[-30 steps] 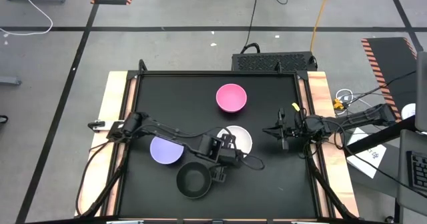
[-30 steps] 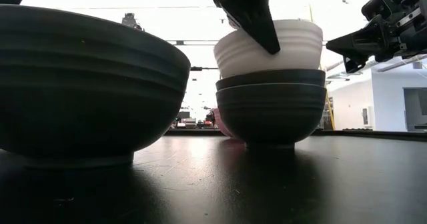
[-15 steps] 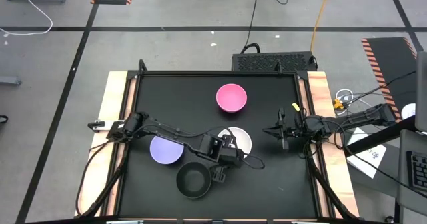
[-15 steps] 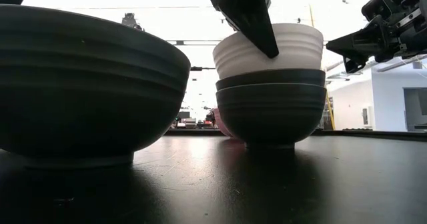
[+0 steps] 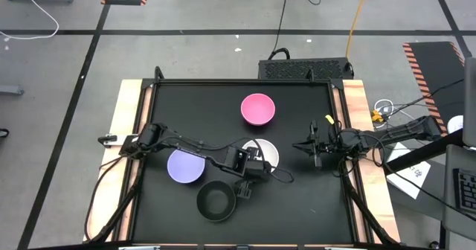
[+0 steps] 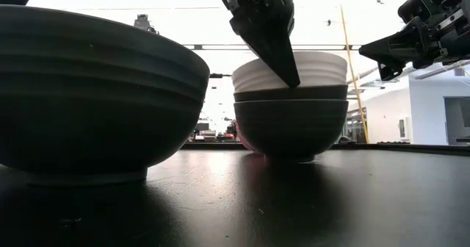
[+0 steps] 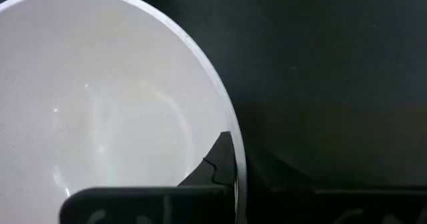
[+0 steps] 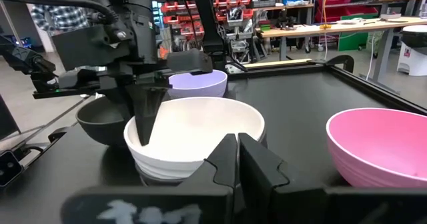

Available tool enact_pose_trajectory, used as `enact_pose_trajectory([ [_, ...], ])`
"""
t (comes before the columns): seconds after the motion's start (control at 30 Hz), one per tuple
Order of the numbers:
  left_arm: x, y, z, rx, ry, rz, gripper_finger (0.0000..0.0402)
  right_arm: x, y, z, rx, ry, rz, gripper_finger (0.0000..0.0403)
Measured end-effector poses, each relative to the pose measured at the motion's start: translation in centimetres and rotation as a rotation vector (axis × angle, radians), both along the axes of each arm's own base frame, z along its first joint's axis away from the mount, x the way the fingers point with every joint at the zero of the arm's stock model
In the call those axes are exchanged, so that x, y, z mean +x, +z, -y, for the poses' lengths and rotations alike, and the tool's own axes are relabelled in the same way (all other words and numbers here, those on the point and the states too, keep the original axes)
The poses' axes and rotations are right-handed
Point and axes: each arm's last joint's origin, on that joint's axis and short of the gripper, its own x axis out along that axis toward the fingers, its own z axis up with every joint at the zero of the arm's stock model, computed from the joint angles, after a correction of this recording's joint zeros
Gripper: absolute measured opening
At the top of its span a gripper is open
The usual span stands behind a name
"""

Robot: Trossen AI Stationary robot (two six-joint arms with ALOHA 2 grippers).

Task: Nest bowls inside each other
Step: Stack the white bowl on the top of stacked black bowls on the table

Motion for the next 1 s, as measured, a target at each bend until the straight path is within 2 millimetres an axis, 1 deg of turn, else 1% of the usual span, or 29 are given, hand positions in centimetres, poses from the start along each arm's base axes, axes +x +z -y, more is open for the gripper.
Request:
enact_pose_trajectory([
  [0.13, 0.0, -0.01, 0.04, 0.002, -0.005, 0.001, 0.0003, 0.0, 0.0, 0.0, -0.002, 0.0, 0.0, 0.0006],
  [0.3, 0.0, -0.04, 0.02, 0.001, -0.001, 0.0, 0.0017, 0.0, 0.0, 0.0, -0.002, 0.0, 0.0, 0.0006],
  [0.77, 0.38, 0.03, 0.07, 0.0, -0.024, 0.039, 0.0025, 0.0, 0.0, 0.0, 0.0, 0.0, 0.0, 0.0006],
  [0.87, 0.4, 0.02, 0.01, -0.003, -0.024, 0.039, 0.0038, 0.0, 0.0, 0.0, 0.0, 0.0, 0.0, 0.0006],
  [1.0, 0.47, 0.01, -0.26, -0.048, -0.03, 0.029, 0.007, 0.0, 0.0, 0.0, -0.002, 0.0, 0.0, 0.0006],
])
